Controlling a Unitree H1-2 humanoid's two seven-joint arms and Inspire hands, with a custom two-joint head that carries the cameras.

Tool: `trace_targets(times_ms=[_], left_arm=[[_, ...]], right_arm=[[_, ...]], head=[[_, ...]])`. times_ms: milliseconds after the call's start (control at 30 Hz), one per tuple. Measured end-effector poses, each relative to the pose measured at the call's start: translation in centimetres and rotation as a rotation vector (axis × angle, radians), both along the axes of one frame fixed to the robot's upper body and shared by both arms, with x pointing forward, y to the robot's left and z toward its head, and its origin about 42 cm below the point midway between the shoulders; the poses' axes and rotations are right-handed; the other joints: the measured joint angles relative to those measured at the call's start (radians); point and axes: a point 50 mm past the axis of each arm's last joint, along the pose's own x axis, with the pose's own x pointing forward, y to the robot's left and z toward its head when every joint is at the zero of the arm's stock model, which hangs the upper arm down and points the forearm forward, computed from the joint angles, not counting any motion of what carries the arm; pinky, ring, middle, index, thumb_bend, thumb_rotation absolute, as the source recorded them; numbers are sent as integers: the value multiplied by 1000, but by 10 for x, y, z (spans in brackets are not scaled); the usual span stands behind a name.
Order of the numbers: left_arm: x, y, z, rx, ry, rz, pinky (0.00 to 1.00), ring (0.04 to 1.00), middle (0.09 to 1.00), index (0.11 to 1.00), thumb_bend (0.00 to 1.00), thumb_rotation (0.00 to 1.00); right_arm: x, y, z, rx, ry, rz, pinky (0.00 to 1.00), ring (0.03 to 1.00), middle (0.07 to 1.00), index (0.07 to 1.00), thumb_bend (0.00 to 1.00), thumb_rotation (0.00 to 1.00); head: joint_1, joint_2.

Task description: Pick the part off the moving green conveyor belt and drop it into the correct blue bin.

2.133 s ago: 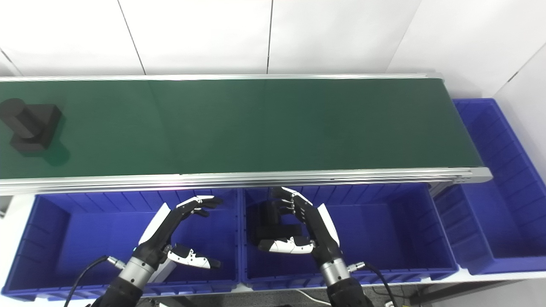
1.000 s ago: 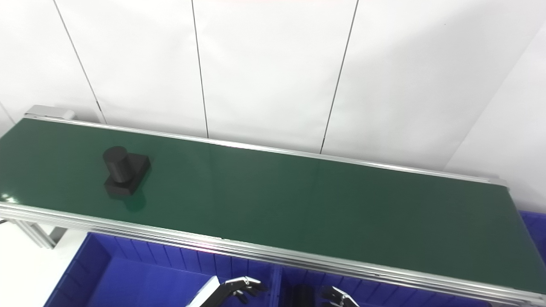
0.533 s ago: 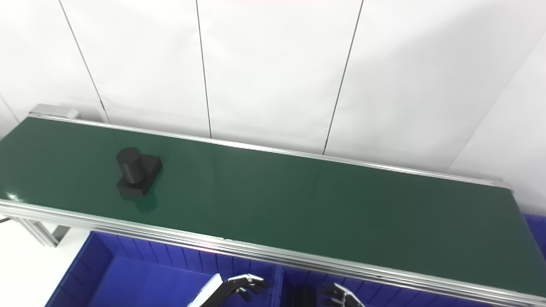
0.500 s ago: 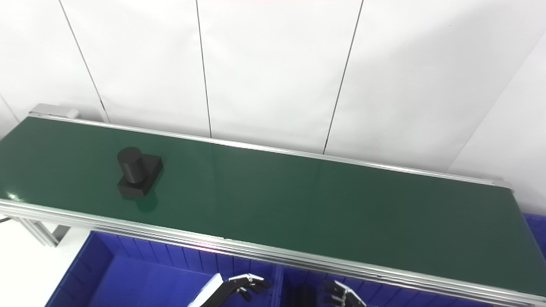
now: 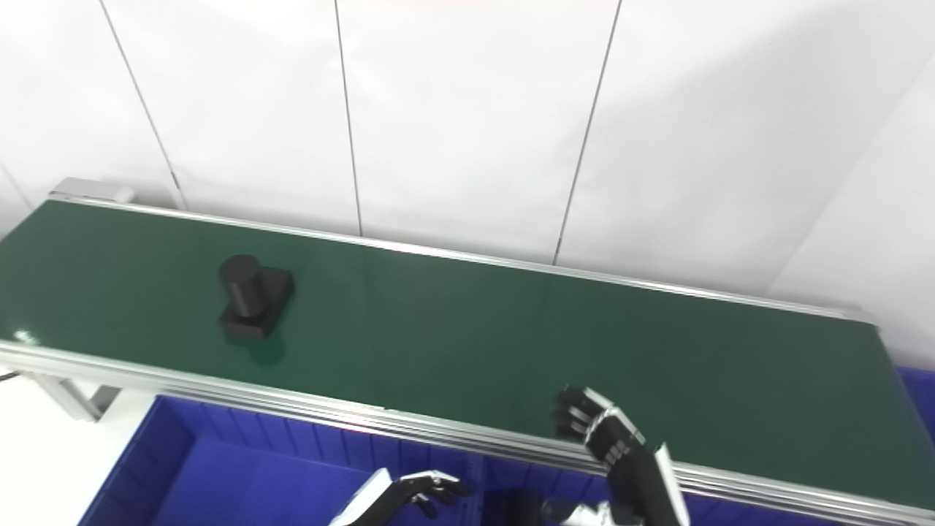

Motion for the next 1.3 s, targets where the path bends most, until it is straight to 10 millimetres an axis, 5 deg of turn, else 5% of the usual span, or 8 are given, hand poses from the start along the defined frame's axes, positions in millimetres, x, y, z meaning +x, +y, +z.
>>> trace_targets(times_ms=[233,667,1300], left_arm=[[0,-1,-3,10,-2,6,584,704,763,720,1000,103],[0,-7,-5,9,1,13,584,703,761,716,1000,113],[0,-8,-3,7,-10,13,587,704,766,723,1000,118]], right_arm=[[28,11,21,39,-82,26,672,731,779,792,1000,285],[67,27,20,54,-71,41,683,759,799,813,1000,266],[86,47,11,-14,-24,32,672,747,800,823,973,205]], head=[[6,-8],[57,-15],[52,3]])
